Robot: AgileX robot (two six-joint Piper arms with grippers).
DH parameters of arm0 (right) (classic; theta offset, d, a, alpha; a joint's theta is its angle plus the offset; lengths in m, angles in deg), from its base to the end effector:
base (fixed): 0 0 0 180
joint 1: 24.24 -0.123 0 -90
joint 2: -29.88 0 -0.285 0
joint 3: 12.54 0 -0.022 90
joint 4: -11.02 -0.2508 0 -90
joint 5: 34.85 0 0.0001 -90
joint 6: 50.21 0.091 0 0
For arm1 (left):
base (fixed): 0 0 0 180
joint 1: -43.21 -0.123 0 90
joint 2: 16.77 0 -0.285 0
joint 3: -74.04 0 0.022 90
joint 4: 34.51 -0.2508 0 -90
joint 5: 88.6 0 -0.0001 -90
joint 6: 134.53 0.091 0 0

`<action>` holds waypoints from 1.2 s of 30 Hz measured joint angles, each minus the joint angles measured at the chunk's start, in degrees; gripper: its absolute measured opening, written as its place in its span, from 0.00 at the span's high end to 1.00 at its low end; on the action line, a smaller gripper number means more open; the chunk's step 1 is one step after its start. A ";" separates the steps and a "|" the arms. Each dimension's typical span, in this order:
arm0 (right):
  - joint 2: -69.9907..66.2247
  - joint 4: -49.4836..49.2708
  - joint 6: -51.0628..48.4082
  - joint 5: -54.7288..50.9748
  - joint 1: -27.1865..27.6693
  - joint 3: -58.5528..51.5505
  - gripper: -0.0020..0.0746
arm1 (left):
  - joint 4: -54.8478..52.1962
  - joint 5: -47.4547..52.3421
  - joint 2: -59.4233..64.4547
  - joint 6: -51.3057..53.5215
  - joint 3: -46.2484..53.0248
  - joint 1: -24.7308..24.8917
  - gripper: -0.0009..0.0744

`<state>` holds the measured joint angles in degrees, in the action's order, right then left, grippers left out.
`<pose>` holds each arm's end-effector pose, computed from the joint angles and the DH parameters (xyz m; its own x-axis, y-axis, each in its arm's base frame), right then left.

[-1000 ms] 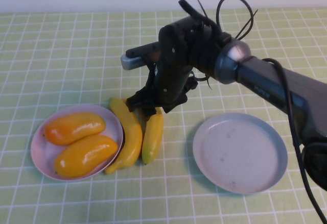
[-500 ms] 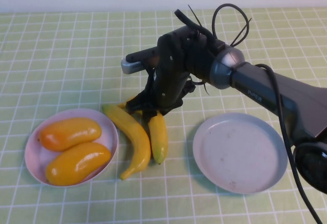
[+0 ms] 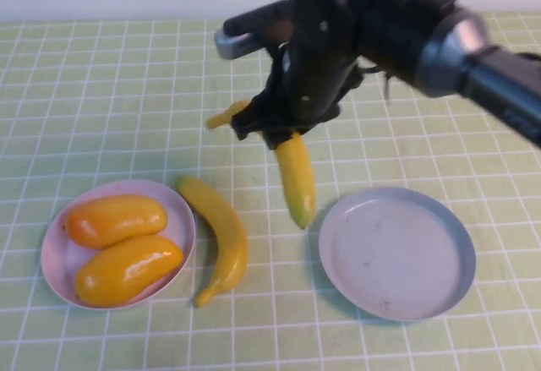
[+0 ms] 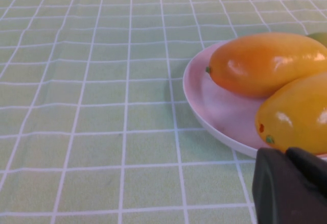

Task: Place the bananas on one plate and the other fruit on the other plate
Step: Put another type of fruit in the right plate

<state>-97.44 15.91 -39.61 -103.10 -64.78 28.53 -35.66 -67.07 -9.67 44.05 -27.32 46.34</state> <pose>0.3548 0.2940 0.3061 -0.7725 -0.4603 -0.4375 -0.5100 0.8602 -0.0047 0.0525 -0.0022 0.1717 -0.2967 0.0101 -0.9549 0.0458 0.9989 -0.0037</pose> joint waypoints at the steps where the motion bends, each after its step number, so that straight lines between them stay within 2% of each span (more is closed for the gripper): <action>1: 1.58 0.68 0.38 -0.27 0.12 -1.20 0.59 | 0.00 0.00 0.00 0.00 0.00 0.00 0.99; 6: 13.18 3.57 4.70 -0.28 2.02 -15.07 0.59 | 0.00 0.00 0.00 0.00 0.00 0.00 0.99; 11: 26.19 3.96 9.97 6.19 5.10 -35.94 0.59 | 0.00 0.00 0.00 0.00 0.00 0.00 0.99; 17: 30.31 2.17 12.82 11.78 12.19 -49.93 0.59 | 0.00 0.00 0.00 0.00 0.00 0.00 0.99; 22: 28.55 1.50 13.18 16.96 15.67 -53.06 0.59 | 0.00 0.00 0.00 0.00 0.00 0.00 0.99; 36: 19.77 -0.93 12.11 21.54 15.77 -53.10 0.59 | 0.00 0.00 0.00 0.00 0.00 0.00 0.99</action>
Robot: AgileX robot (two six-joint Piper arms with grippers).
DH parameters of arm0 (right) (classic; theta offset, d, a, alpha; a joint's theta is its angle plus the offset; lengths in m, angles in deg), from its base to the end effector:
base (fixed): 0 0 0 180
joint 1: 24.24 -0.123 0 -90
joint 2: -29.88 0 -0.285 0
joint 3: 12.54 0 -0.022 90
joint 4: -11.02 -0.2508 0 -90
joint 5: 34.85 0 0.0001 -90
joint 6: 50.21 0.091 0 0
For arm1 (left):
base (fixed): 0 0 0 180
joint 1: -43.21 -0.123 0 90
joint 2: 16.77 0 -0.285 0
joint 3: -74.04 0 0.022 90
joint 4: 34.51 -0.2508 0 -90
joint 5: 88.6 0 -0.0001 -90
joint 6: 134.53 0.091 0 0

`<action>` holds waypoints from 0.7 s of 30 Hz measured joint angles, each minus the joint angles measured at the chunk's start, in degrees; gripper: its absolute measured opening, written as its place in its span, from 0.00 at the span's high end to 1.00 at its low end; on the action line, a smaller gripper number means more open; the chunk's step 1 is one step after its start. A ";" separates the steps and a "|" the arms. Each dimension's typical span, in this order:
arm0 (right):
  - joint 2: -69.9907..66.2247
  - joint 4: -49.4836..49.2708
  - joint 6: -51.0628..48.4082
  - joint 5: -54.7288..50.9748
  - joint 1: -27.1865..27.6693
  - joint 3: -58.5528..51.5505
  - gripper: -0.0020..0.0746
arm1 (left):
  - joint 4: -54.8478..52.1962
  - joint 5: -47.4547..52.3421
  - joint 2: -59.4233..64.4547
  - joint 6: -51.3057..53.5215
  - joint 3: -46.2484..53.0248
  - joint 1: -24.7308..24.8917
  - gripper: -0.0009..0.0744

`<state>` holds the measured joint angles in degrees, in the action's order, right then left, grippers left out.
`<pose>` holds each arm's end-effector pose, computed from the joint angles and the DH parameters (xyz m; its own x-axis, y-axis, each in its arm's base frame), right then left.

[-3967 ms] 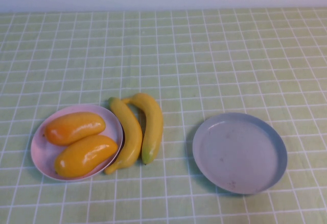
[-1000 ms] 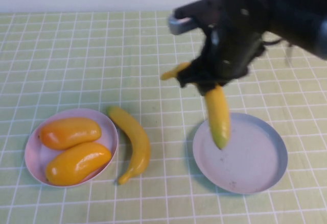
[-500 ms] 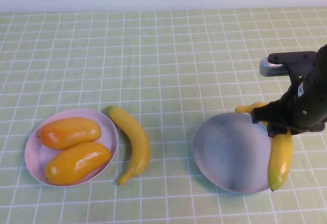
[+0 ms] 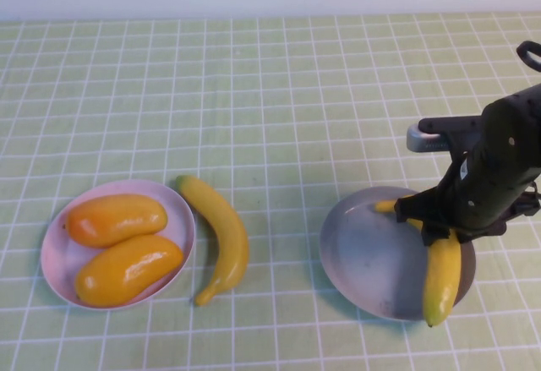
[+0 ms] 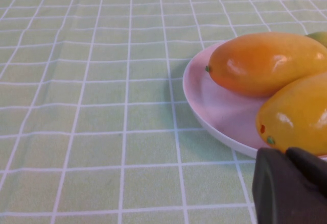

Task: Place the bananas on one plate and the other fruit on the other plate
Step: Put another type of fruit in the right plate

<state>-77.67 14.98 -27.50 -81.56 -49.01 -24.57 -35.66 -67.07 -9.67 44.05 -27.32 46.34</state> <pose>0.3074 0.1368 0.2018 -0.9681 -0.0706 -0.2405 -0.0815 0.9960 0.0355 0.0525 -0.0022 0.1717 -0.2967 0.0101 -0.9549 0.0458 0.9989 -0.0037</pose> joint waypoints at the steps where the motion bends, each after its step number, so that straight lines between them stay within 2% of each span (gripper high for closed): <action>1: 0.02 -0.09 -0.13 0.23 0.00 0.00 0.59 | 0.00 0.00 0.00 0.00 0.00 0.00 0.99; 5: 0.02 -0.09 -1.28 0.33 0.00 0.00 0.57 | 0.00 0.00 0.00 0.00 0.00 0.00 0.99; 10: 0.13 -0.09 -1.62 0.23 0.00 0.27 0.42 | 0.00 0.00 0.00 0.00 0.00 0.00 0.99; 12: 0.71 -0.09 -1.66 -0.14 0.00 0.96 0.39 | 0.00 0.00 0.00 0.00 0.00 0.00 0.99; 17: 3.97 -0.13 -1.76 -2.19 -0.28 4.10 0.37 | 0.00 0.00 0.00 0.00 0.00 0.00 0.99; 21: 5.03 -0.13 -1.76 -3.47 -3.79 7.41 0.38 | 0.00 0.00 0.00 0.00 0.00 0.00 0.99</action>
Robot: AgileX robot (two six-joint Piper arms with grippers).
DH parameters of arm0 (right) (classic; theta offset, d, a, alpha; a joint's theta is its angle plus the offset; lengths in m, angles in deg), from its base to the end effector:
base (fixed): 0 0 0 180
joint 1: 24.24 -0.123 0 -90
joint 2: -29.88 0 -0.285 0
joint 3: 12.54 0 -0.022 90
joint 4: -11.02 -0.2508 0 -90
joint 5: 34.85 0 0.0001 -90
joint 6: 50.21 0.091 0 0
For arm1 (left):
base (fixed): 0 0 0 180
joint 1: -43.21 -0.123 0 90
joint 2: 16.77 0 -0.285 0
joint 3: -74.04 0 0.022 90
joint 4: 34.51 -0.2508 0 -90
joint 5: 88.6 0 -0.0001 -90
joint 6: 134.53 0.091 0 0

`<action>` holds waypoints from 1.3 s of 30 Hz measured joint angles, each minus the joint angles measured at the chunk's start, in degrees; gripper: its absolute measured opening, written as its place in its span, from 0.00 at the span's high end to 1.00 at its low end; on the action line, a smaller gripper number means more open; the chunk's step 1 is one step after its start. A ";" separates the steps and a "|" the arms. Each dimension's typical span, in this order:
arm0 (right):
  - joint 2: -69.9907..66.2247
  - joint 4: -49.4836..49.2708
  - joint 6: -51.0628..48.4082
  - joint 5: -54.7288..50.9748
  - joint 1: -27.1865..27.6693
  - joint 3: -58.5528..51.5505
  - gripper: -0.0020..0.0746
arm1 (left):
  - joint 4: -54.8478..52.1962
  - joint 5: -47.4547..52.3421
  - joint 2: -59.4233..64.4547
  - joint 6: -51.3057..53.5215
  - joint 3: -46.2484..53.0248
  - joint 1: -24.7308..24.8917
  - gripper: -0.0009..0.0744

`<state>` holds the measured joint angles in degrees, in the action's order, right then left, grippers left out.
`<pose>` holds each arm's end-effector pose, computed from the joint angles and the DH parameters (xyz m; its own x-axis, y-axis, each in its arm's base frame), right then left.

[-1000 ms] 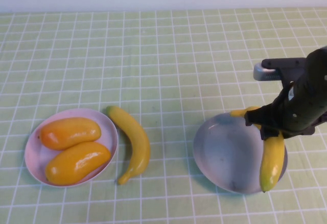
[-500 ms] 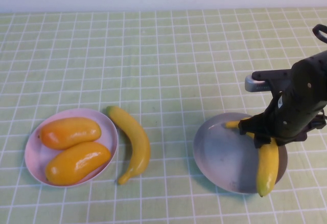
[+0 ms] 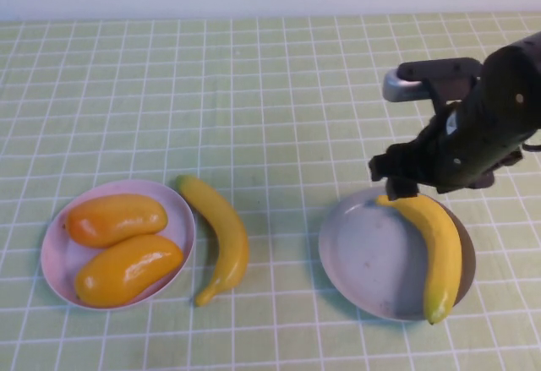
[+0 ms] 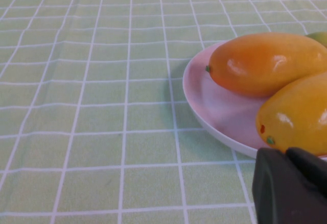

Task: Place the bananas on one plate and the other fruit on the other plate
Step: Put another type of fruit in the right plate

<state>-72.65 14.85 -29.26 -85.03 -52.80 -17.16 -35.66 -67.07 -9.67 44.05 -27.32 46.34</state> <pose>0.3035 0.1599 0.2644 -0.9142 -0.1369 -0.3815 -0.1793 0.9807 0.0777 0.0525 -0.0022 0.1717 -0.2967 0.0101 -0.9549 0.0458 0.9989 -0.0037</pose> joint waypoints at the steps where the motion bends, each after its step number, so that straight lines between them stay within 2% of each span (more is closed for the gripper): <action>1: 0.00 -0.09 0.00 0.00 -1.15 0.78 0.38 | 0.00 0.00 0.00 0.00 0.00 0.00 0.99; 9: -7.94 -2.63 -2.28 0.10 -12.50 10.63 0.40 | 0.00 0.00 0.00 0.00 0.00 0.00 0.99; 16: -20.30 -3.01 -6.79 -1.51 -17.43 23.79 0.40 | 0.00 0.00 0.00 0.00 0.00 0.00 0.99; 24: -31.20 -3.01 -8.78 -6.04 -19.22 36.22 0.40 | 0.00 0.00 0.00 0.00 0.00 0.00 0.99; 34: -36.43 -1.71 -8.89 -8.17 -19.45 40.06 0.40 | 0.00 0.00 0.00 0.00 0.00 0.00 0.99; 37: -36.65 -1.57 -8.99 -8.28 -19.45 40.37 0.46 | 0.00 0.00 0.00 0.00 0.00 0.00 0.99; 39: -36.65 -1.57 -8.99 -8.39 -19.45 40.35 0.55 | 0.00 0.00 0.00 0.00 0.00 0.00 0.99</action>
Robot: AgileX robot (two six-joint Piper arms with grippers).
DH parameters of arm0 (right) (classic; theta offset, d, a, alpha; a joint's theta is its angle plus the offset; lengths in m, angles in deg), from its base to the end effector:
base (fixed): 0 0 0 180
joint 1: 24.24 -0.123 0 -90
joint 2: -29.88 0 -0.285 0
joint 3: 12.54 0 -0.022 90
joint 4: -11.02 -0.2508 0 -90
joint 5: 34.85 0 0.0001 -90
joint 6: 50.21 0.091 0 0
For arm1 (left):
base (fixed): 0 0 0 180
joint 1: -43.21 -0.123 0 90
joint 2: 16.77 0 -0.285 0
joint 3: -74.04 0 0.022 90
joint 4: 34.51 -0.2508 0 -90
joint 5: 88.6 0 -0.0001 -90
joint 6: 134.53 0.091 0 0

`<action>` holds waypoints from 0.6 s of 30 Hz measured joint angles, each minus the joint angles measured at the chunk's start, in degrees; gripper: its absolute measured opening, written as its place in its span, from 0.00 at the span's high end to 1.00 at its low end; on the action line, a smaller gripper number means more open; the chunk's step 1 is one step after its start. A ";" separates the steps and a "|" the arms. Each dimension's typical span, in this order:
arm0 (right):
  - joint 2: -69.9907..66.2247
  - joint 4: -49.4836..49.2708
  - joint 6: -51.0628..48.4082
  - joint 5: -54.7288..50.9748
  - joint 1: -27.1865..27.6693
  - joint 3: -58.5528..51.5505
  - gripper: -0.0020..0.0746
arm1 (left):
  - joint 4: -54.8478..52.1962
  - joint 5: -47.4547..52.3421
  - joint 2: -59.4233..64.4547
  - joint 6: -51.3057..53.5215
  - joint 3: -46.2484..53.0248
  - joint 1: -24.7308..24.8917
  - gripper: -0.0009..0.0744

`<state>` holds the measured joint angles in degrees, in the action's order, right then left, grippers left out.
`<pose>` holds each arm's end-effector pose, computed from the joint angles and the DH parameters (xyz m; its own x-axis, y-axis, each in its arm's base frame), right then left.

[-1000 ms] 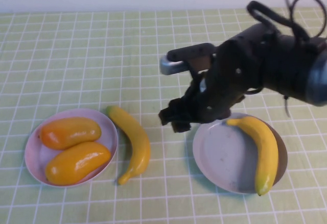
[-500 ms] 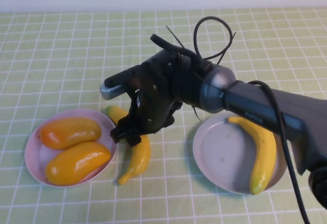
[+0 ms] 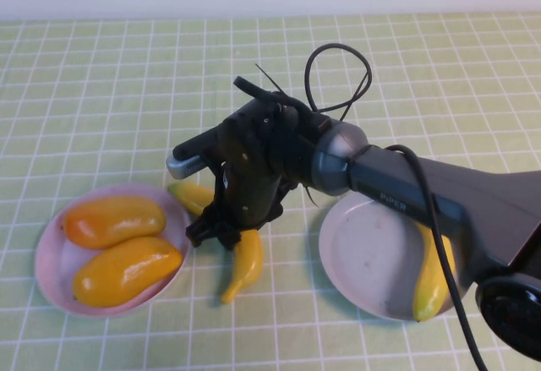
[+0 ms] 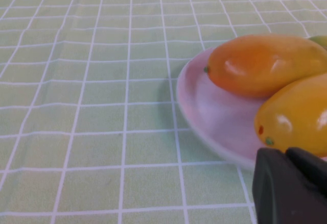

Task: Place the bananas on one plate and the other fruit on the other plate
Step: Put another type of fruit in the right plate

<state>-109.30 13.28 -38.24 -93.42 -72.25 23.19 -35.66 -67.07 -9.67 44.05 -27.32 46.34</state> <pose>0.3319 0.3642 0.1858 -0.7628 -0.5678 -0.3095 -0.6037 0.7967 0.0264 0.0525 -0.0022 0.1717 -0.2967 0.0101 -0.9549 0.0458 0.9989 -0.0037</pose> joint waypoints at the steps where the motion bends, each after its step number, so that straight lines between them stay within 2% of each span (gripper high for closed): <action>1: 0.00 0.00 0.00 -0.13 0.00 0.14 0.58 | 0.00 0.00 0.00 0.00 0.00 0.00 0.99; 7: 2.49 -0.41 0.23 -3.59 0.00 0.18 0.57 | 0.00 0.00 0.00 0.00 0.00 0.00 0.99; 12: 10.75 1.28 3.96 -6.48 1.84 -1.27 0.57 | 0.00 0.00 0.00 0.00 0.00 0.00 0.99; 18: 22.39 5.62 12.26 -6.71 6.10 -13.34 0.57 | 0.00 0.00 0.00 0.00 0.00 0.00 0.99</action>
<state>-86.91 18.89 -25.98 -100.13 -66.15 9.85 -35.66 -67.07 -9.67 44.05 -27.32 46.34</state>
